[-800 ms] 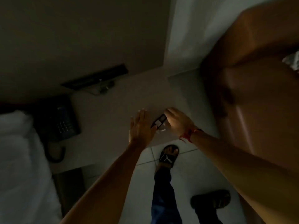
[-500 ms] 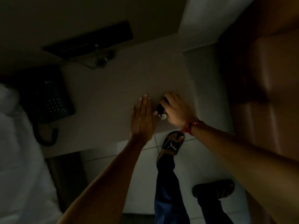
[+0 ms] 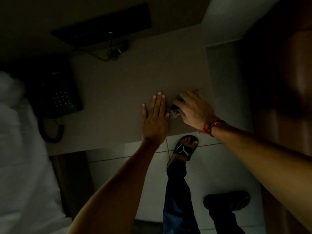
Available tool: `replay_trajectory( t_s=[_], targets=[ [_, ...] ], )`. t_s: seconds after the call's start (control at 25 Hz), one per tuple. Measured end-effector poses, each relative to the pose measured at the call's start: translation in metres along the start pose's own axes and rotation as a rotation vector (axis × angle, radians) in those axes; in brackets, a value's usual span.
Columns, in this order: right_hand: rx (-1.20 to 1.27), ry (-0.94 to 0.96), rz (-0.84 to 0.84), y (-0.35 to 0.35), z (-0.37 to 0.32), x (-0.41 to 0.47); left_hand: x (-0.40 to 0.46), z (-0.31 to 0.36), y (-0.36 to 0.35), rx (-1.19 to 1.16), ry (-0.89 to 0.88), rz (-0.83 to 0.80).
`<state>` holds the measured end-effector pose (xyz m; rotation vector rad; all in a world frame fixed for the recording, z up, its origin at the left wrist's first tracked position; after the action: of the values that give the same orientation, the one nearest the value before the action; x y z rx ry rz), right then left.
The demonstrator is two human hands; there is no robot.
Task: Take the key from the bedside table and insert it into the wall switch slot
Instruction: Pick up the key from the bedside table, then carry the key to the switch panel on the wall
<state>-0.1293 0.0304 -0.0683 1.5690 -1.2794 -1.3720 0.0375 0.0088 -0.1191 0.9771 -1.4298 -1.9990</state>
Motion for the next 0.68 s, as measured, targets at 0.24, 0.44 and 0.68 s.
replay_trajectory(
  t_s=[0.24, 0.44, 0.68],
  targets=[
    [0.192, -0.117, -0.016, 0.017, 0.001, -0.009, 0.002, 0.005, 0.016, -0.026, -0.003, -0.118],
    [0.363, -0.218, 0.121, 0.096, 0.029, -0.025, 0.019, 0.03, 0.087, -0.058, -0.019, -0.136],
    [0.452, -0.352, 0.362, 0.244, 0.079, -0.057, 0.076, 0.109, 0.231, -0.063, -0.145, -0.008]
  ],
)
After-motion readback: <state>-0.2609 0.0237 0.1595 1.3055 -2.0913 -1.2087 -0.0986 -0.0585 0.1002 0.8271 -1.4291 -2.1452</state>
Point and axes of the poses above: each hand's wrist, its own x-axis towards the middle knuckle, its own y-axis out of the back of the hand, z = x × y, the point moved 3 cm from there along x, towards the middle knuckle, and after that the axes turned 6 degrees about -y, right-handed, at the moved point
